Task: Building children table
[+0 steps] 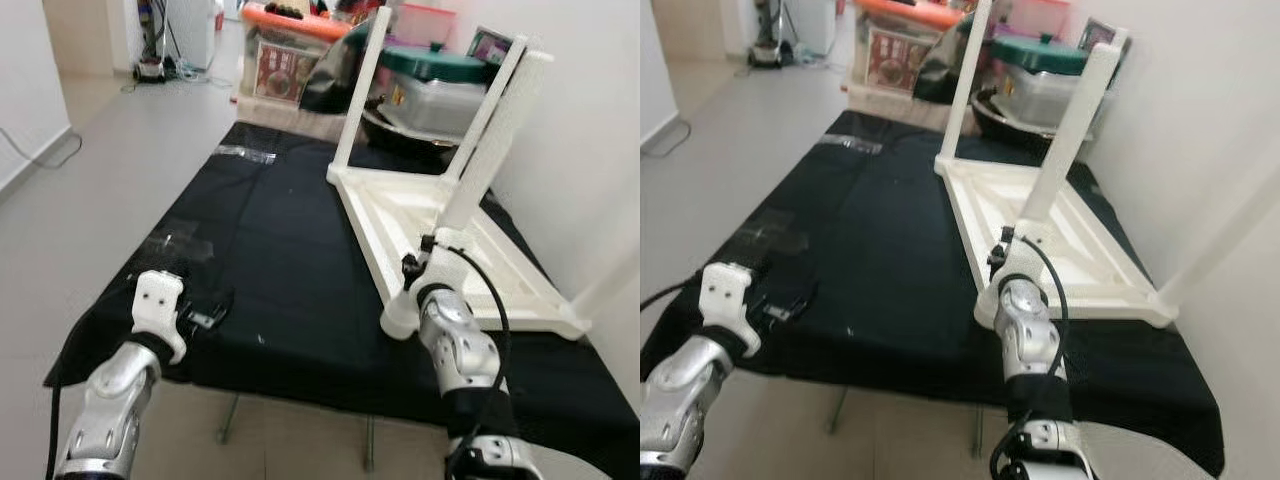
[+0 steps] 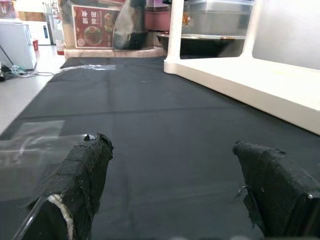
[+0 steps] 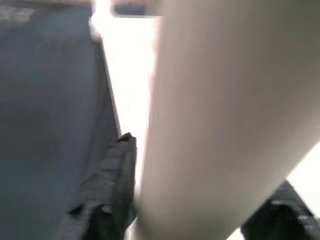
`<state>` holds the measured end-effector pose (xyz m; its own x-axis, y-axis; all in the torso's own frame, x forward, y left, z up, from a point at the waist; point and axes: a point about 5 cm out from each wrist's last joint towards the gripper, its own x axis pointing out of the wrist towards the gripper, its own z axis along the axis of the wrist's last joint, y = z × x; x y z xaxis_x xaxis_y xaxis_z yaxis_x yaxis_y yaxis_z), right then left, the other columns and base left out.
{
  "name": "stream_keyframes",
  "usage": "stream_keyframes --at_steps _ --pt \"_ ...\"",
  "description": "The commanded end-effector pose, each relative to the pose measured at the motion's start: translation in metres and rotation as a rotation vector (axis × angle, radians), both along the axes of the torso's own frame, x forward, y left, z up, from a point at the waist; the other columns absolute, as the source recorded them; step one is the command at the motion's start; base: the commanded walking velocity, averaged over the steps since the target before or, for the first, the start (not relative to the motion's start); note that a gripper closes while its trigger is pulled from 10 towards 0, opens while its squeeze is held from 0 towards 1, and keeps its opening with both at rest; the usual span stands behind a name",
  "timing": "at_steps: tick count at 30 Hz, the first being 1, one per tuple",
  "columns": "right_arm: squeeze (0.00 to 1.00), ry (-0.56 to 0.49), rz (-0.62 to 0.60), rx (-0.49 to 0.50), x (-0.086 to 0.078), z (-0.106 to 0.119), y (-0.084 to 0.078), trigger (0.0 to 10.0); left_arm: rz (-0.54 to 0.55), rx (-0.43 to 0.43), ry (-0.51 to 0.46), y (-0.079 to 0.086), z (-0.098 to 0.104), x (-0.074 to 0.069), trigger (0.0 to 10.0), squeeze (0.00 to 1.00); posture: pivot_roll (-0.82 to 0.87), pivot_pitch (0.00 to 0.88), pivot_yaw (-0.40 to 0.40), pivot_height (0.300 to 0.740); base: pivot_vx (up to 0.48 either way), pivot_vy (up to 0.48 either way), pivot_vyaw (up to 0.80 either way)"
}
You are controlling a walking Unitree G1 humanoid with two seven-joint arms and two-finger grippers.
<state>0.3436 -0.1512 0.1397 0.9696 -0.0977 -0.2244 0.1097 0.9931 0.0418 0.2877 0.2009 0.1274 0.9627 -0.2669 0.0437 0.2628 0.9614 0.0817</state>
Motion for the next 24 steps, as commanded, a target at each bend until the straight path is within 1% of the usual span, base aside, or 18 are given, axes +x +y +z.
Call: stream_keyframes --at_steps 1,2,3,4,5,6,7,9,11,13,14,16,19,20,21,22,23,24 --pt "1.0 -0.044 0.086 0.021 0.0 0.004 0.011 10.0 -0.019 -0.001 0.004 -0.003 -0.002 -0.001 10.0 0.0 0.13 0.0 -0.191 0.74 0.0 0.0 0.0" --pt "1.0 -0.093 0.182 0.061 0.004 0.014 0.018 10.0 -0.021 0.0 0.004 -0.003 -0.002 -0.001 10.0 0.0 0.13 0.0 -0.196 0.74 0.0 0.0 0.0" --pt "1.0 -0.093 0.182 0.061 0.004 0.014 0.018 10.0 -0.021 0.0 0.004 -0.003 -0.002 -0.001 10.0 0.0 0.13 0.0 -0.196 0.74 0.0 0.0 0.0" --pt "0.0 -0.155 0.261 0.084 0.012 0.029 0.02 10.0 -0.02 0.0 0.004 -0.004 -0.002 -0.001 10.0 0.0 0.13 0.0 -0.196 0.74 0.0 0.0 0.0" --pt "0.0 -0.155 0.261 0.084 0.012 0.029 0.02 10.0 -0.02 0.0 0.004 -0.004 -0.002 -0.001 10.0 0.0 0.13 0.0 -0.196 0.74 0.0 0.0 0.0" --pt "0.0 -0.212 0.375 0.116 0.019 0.045 0.021 10.0 -0.019 -0.002 0.003 -0.004 -0.001 0.0 10.0 0.0 0.14 0.0 -0.201 0.74 0.0 0.0 0.0" --pt "0.0 -0.212 0.375 0.116 0.019 0.045 0.021 10.0 -0.019 -0.002 0.003 -0.004 -0.001 0.0 10.0 0.0 0.14 0.0 -0.201 0.74 0.0 0.0 0.0" --pt "0.0 -0.36 0.656 0.041 0.023 0.077 0.018 10.0 -0.017 -0.005 -0.001 -0.004 -0.001 0.0 10.0 0.0 0.14 0.0 -0.204 0.74 0.0 0.0 0.0" --pt "0.0 -0.36 0.656 0.041 0.023 0.077 0.018 10.0 -0.017 -0.005 -0.001 -0.004 -0.001 0.0 10.0 0.0 0.14 0.0 -0.204 0.74 0.0 0.0 0.0" --pt "0.0 -0.388 0.886 -0.021 0.02 0.087 0.017 10.0 -0.019 -0.008 -0.002 -0.005 -0.001 0.001 10.0 0.0 0.14 0.0 -0.201 0.74 0.0 0.0 0.0" --pt "0.0 -0.388 0.886 -0.021 0.02 0.087 0.017 10.0 -0.019 -0.008 -0.002 -0.005 -0.001 0.001 10.0 0.0 0.14 0.0 -0.201 0.74 0.0 0.0 0.0" --pt "0.0 -0.328 1.097 -0.054 0.019 0.08 0.028 10.0 -0.023 -0.007 -0.003 -0.006 -0.001 0.002 10.0 0.0 0.16 0.0 -0.216 0.74 0.0 0.0 0.0" --pt "0.0 -0.304 1.161 -0.063 0.018 0.076 0.033 10.0 -0.025 -0.007 -0.003 -0.006 -0.001 0.002 10.0 0.0 0.16 0.0 -0.216 0.74 0.0 0.0 0.0" --pt "0.0 -0.292 1.236 -0.071 0.015 0.071 0.043 10.0 -0.023 -0.007 -0.004 -0.006 -0.001 0.002 10.0 0.0 0.16 0.0 -0.22 0.74 0.0 0.0 0.0" --pt "0.0 -0.292 1.236 -0.071 0.015 0.071 0.043 10.0 -0.023 -0.007 -0.004 -0.006 -0.001 0.002 10.0 0.0 0.16 0.0 -0.22 0.74 0.0 0.0 0.0" --pt "0.0 -0.3 1.344 -0.05 0.005 0.068 0.06 10.0 -0.019 -0.008 -0.004 -0.006 -0.001 0.002 10.0 0.0 0.17 0.0 -0.227 0.74 0.0 0.0 0.0" --pt "0.0 -0.306 1.414 -0.021 -0.005 0.064 0.076 7.5 -0.016 -0.01 -0.005 -0.006 -0.001 0.001 10.0 0.0 0.18 0.0 -0.227 0.74 0.0 0.0 0.0" --pt "0.0 -0.298 1.426 -0.019 -0.011 0.056 0.088 4.0 -0.014 -0.011 -0.005 -0.006 -0.001 0.0 10.0 0.0 0.17 0.0 -0.224 0.74 0.0 0.0 0.0"
